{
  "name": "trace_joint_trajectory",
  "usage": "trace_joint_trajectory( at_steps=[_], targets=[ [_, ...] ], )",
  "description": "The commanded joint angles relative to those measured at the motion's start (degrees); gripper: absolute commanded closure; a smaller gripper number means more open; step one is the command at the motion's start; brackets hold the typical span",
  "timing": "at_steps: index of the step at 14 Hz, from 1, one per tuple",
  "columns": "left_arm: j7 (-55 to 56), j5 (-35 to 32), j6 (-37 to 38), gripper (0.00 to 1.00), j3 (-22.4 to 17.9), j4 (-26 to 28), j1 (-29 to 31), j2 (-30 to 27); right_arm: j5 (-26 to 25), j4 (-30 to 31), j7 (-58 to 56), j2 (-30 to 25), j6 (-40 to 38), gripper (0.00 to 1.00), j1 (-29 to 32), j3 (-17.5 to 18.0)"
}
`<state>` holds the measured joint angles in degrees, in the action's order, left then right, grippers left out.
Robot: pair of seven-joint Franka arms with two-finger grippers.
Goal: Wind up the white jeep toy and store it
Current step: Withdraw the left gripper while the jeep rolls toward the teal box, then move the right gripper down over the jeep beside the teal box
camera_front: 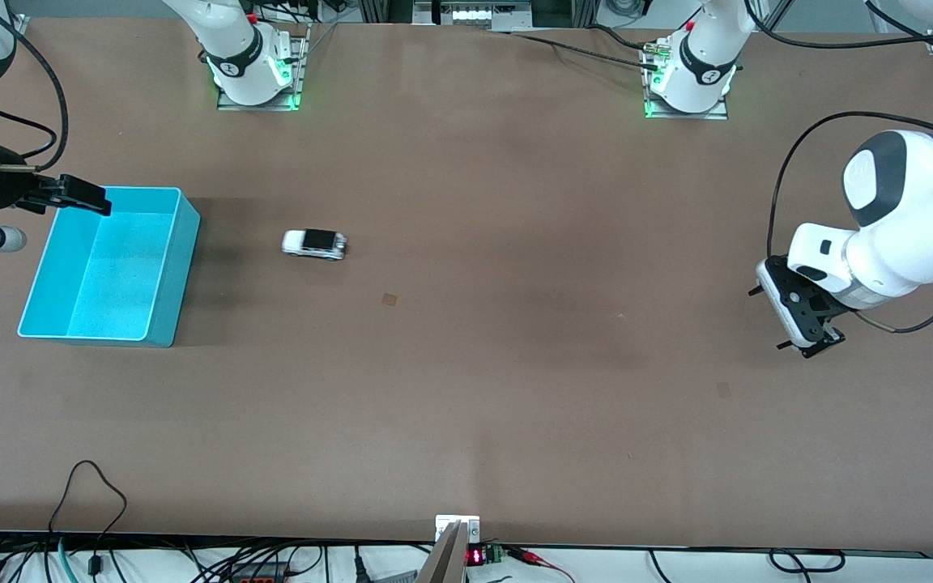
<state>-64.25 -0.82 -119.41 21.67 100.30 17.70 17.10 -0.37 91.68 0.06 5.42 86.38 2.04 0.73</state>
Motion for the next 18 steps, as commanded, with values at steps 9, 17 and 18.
trace_joint_trajectory(
  at_steps=[9,17,18],
  targets=[
    [32.8,1.1,4.9,0.00,-1.1,-6.8,-2.4,-0.6,0.6,0.4,-0.3,2.8,-4.9,0.00,-0.1,0.3],
    [55.3,0.6,13.4,0.00,-7.2,-12.7,-5.3,-2.1,0.6,5.7,15.0,1.5,-0.4,0.00,-4.3,0.5],
    [56.5,0.7,15.1,0.00,-9.3,-14.1,-6.6,-2.2,0.6,7.1,17.5,1.1,0.8,0.00,-4.9,0.5]
  ],
)
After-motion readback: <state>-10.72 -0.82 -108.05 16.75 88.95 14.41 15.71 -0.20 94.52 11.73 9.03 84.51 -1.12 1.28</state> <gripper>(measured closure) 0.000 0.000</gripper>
